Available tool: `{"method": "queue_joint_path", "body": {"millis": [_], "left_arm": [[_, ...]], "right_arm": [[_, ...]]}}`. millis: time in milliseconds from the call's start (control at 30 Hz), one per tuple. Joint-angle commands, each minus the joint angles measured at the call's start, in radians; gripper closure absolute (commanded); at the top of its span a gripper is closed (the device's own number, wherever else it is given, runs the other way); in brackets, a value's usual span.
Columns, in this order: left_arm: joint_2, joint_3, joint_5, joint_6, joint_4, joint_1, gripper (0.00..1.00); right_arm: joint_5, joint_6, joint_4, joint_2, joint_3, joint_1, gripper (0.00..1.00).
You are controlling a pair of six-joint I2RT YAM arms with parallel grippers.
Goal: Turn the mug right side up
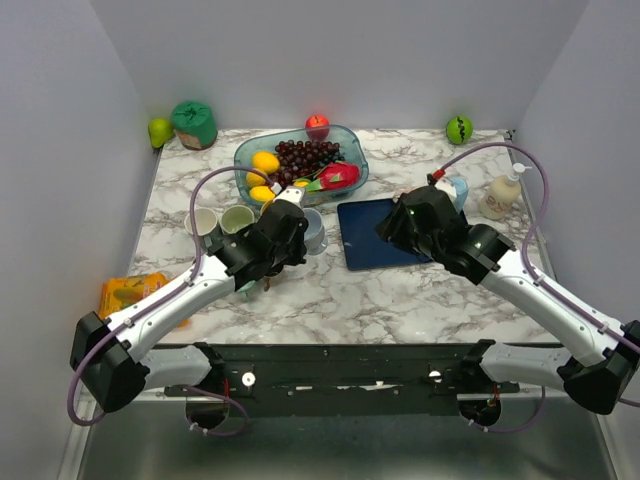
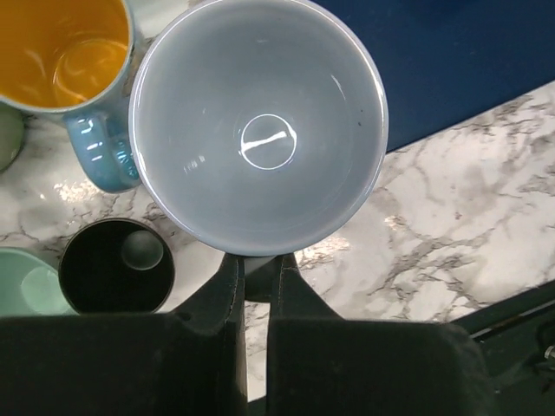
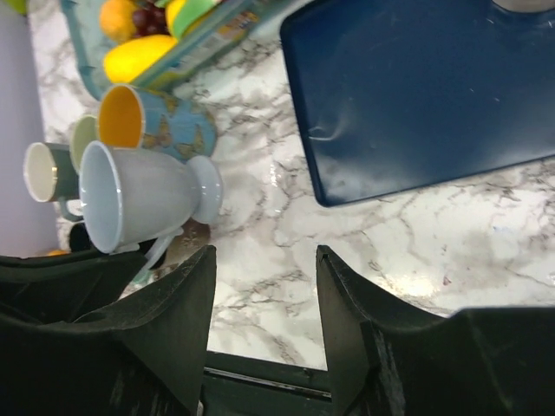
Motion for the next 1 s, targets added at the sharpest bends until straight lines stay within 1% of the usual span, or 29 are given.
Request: {"method": "queue_joint_path", "body": {"millis": [0,167,333,400,567,600,800,833,867,900,933,967], "left_arm": [[0.036,-0.053,-0.102,-0.007,0.116,-0.008,1.0],[0.113,-0.078,-0.138,0.01,0.237,-0.009,1.0],[0.22,-0.049,-0.201,0.033,0.322,-0.009,1.0],[0.278,-0.029,-0.22,0.035,0.331,-0.009,1.0],[0.383,0.032,-0.316,0.044,0.34,-0.008,1.0],[0.419,0.042,-0.326,0.047,0.339,-0.008,1.0],[0.524,0.103,-0.353,0.059,0.35,0.003,0.99],[0.53,0.114,-0.353,0.059,0.345,0.006,0.94],[0.535,0.117,-0.353,0.056,0.339,0.009,0.86],[0.532,0.118,-0.353,0.058,0.337,0.011,0.81],[0.526,0.118,-0.353,0.056,0.336,0.012,0.74],[0.517,0.114,-0.35,0.058,0.334,0.012,0.58]], "right_arm": [[0.043,0.038,-0.084,0.051,0.031,-0.011,0.43],[0.027,0.044,-0.09,0.083,0.025,-0.02,0.43],[0.02,0.047,-0.091,0.083,0.004,-0.029,0.43],[0.023,0.052,-0.094,0.083,-0.004,-0.034,0.43],[0.036,0.053,-0.11,0.088,-0.024,-0.051,0.42],[0.042,0.053,-0.114,0.094,-0.029,-0.058,0.41],[0.079,0.069,-0.126,0.135,-0.032,-0.087,0.39],[0.079,0.067,-0.128,0.158,-0.021,-0.092,0.39],[0.077,0.064,-0.13,0.171,-0.015,-0.1,0.39],[0.074,0.063,-0.136,0.184,-0.006,-0.115,0.39],[0.071,0.061,-0.14,0.207,0.019,-0.12,0.39],[0.073,0.055,-0.151,0.22,0.031,-0.126,0.39]]}}
